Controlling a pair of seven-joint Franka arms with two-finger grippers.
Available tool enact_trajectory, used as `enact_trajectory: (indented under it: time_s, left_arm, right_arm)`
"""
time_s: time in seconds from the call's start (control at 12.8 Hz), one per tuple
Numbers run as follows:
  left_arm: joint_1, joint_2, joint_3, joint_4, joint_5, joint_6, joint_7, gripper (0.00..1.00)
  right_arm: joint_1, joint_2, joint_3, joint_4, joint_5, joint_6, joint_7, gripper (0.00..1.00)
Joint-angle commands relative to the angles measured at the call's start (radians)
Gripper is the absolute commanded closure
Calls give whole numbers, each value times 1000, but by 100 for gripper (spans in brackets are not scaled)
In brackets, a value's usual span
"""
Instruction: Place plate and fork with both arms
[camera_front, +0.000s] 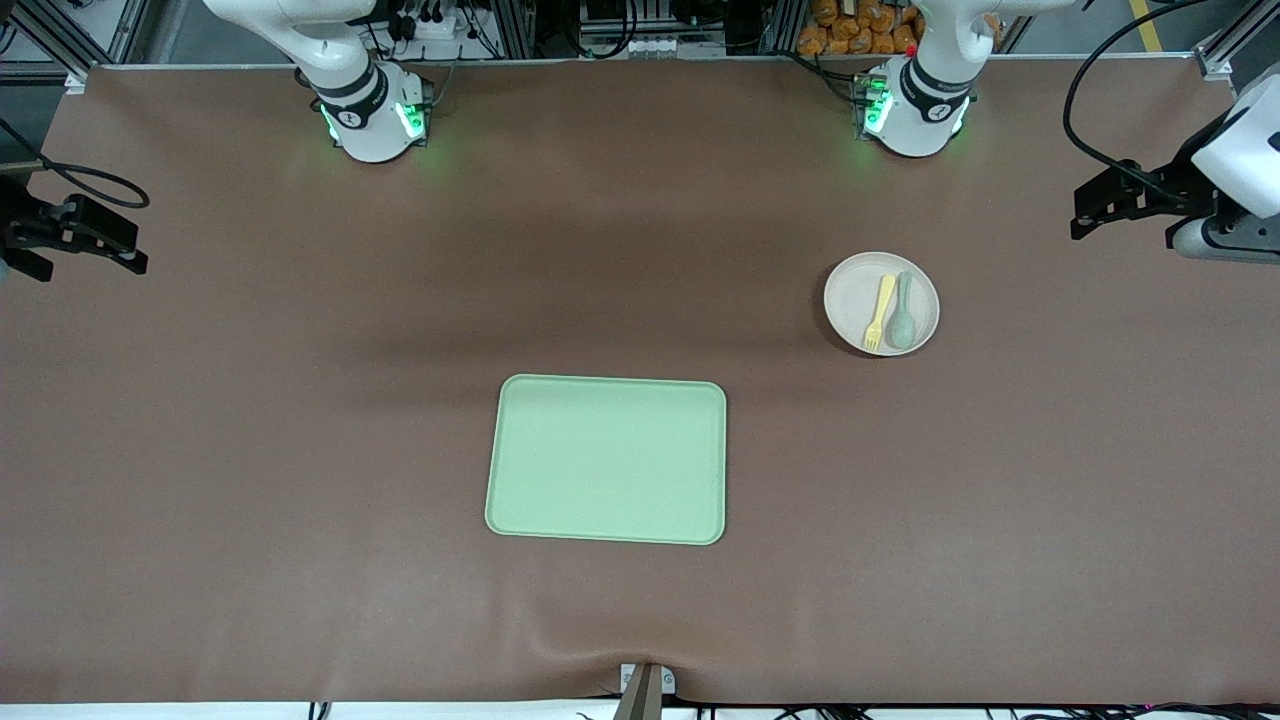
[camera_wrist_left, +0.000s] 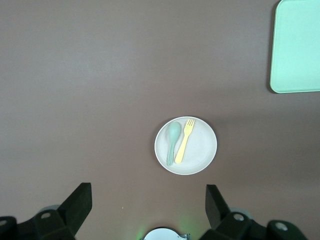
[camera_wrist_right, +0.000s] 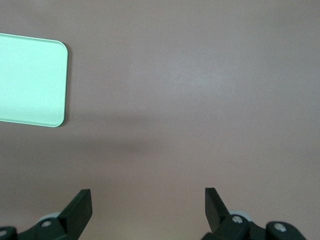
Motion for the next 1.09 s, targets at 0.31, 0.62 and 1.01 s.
enact_trajectory:
  time_s: [0.31,0.62,1.01]
  left_arm:
    - [9,-3,2,11,28,-2,-15,0]
    - [11,26,2,-25,33,-11,-15,0]
    - [49,51,1,-118,33,-2,-13,0]
  right_arm:
    - [-7,-20,5,-19,-11,3,-7,0]
    - [-7,-20,5,-19,-11,3,-7,0]
    - [-6,-20,5,-19,-11,1,-7,0]
